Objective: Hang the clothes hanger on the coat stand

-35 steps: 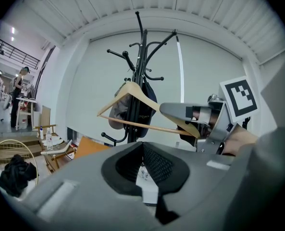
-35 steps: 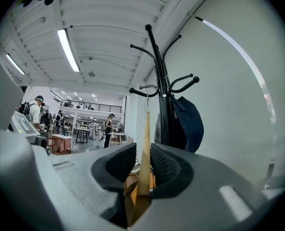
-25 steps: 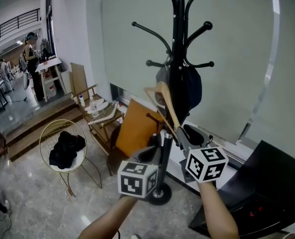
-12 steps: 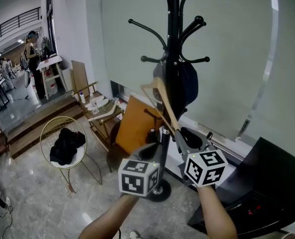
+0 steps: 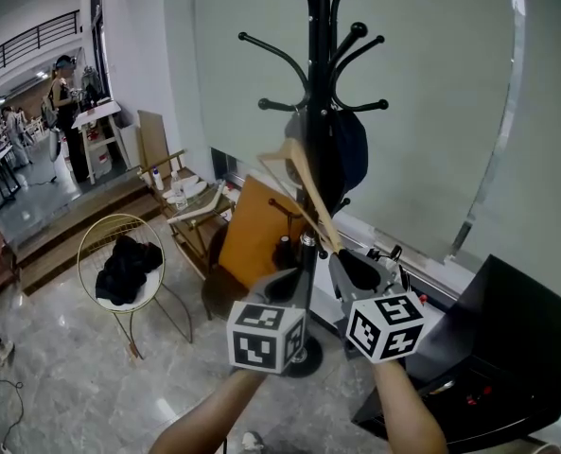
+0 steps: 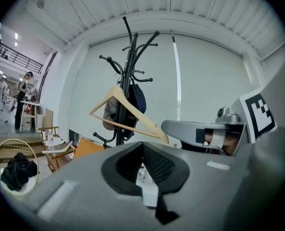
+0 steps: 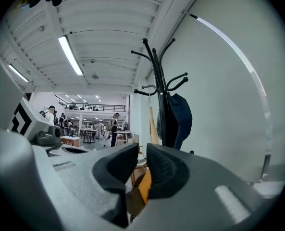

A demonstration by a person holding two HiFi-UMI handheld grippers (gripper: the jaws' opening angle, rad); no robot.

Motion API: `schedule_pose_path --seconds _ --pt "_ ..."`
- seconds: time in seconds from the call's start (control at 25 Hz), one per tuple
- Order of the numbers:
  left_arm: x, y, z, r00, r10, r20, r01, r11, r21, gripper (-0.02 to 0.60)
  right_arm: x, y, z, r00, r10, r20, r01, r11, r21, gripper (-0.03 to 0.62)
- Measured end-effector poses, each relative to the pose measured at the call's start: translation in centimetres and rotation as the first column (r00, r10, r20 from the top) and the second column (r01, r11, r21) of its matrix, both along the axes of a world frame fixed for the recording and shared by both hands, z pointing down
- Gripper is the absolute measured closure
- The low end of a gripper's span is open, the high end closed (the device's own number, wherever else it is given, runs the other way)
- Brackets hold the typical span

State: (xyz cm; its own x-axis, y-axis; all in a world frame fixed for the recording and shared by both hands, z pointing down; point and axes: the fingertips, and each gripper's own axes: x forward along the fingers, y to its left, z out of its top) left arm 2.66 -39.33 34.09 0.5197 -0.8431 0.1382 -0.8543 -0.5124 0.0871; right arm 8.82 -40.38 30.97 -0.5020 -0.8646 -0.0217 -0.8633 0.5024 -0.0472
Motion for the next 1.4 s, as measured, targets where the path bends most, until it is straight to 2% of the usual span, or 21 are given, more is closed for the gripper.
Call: schedule_pose_path --seconds 0.8,1.4 --pt "2.9 3.6 -0.1 0.999 -0.037 0.023 0.037 0.999 0.027 0.578 1.7 4.3 3.1 0.999 -0.044 0.012 0.044 0.998 -0.053 0.589" --pt "4.2 5.3 0.7 0.998 -0.061 0.029 0.06 0.998 0.029 0.577 2.2 6.3 4.8 0.996 -0.089 -0.012 0.088 0.993 -0.08 0.592"
